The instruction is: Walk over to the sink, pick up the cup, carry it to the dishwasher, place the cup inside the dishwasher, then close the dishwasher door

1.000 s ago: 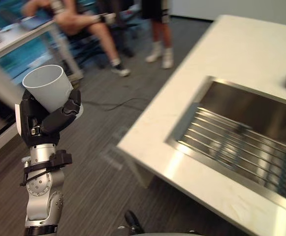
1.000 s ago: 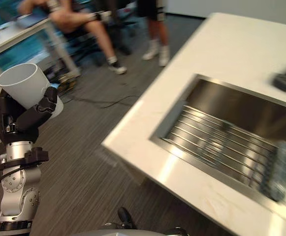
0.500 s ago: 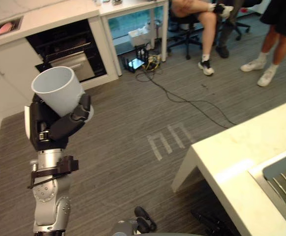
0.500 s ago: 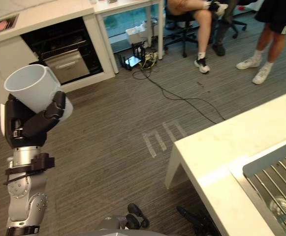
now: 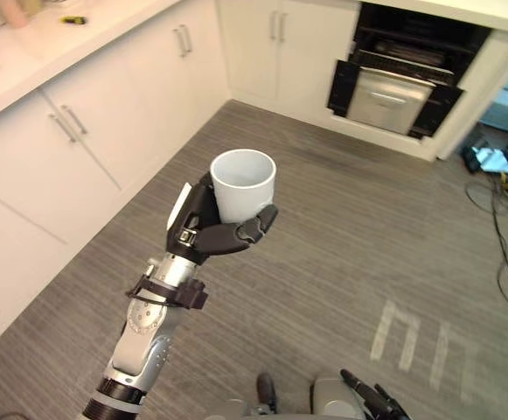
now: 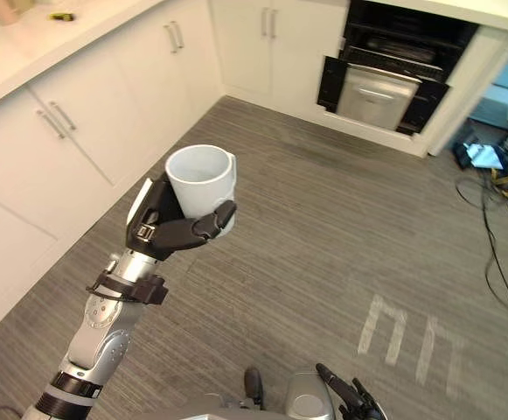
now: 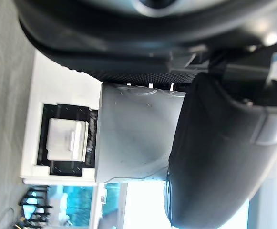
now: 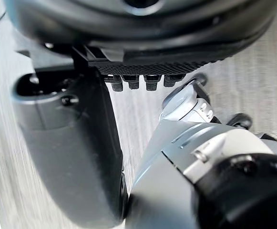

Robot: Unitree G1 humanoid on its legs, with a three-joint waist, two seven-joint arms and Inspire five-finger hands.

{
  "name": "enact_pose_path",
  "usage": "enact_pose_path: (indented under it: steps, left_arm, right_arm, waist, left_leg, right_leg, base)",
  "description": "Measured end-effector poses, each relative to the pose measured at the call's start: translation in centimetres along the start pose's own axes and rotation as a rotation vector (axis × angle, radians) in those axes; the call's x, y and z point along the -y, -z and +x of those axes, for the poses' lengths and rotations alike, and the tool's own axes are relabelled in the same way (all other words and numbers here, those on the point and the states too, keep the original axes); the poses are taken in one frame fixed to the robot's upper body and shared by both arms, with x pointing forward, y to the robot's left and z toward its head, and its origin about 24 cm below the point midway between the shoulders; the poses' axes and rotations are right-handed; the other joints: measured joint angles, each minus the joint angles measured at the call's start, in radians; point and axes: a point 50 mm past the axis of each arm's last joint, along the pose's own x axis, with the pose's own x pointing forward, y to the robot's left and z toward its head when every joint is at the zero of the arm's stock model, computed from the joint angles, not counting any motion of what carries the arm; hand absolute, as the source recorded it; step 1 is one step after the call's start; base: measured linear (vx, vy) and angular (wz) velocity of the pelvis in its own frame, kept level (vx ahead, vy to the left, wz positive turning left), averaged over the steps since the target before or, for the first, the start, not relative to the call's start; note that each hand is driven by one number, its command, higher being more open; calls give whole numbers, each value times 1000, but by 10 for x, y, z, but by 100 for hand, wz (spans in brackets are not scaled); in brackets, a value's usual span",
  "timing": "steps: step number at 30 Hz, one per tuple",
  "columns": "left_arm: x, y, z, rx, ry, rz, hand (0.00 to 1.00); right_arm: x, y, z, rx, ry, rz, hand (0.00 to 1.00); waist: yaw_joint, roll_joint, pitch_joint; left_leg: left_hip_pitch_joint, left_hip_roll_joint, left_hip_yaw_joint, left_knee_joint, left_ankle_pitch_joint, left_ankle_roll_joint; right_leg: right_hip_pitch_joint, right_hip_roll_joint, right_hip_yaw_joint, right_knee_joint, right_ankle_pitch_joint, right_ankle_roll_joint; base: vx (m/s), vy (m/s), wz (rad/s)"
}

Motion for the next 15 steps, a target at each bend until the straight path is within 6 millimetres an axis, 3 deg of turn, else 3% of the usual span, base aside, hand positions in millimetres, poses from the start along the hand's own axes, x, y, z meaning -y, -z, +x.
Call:
enact_pose_path:
  steps: [1, 2, 5, 8, 15]
  left_arm:
    - [-2, 1, -1, -17, 6, 12, 0]
    - [-1, 7, -1, -46, 7, -10, 0]
    - [-1, 7, -1, -55, 31, -23, 0]
    - [1, 10, 1, -73, 81, -29, 0]
    - [-10, 26, -5, -143, 39, -45, 0]
  right_arm:
    - [-3, 4, 0, -15, -8, 5, 100]
    - [-3, 3, 2, -23, -6, 2, 100]
    - [-10, -7, 7, -19, -25, -7, 100]
    - [-3, -14, 7, -11, -16, 7, 100]
    - [12, -11, 2, -31, 11, 49, 100]
  waist:
    - [-3, -30, -15]
    - [2, -11, -26]
    - [0, 6, -33]
    - [-11, 11, -34]
    - [-22, 44, -45]
  left_leg:
    - [12, -12, 0, 3, -13, -15]
    - [18, 22, 5, 17, -36, -35]
    - [36, 73, 25, 24, -65, -65]
    - [62, 94, 60, 46, -82, -91]
    - [79, 95, 117, 69, -96, -101]
  right_leg:
    - [-6, -3, 8, -30, 95, 38]
    - [23, 19, -4, -56, 104, 32]
    - [77, 72, 3, -134, 125, 3]
    - [134, 92, 16, -189, 132, -8]
    - [184, 94, 47, -266, 158, -6]
  base:
    - [374, -229, 56]
    - [258, -175, 18]
    - [216, -153, -25]
    - [178, -95, -25]
    - [118, 3, -18]
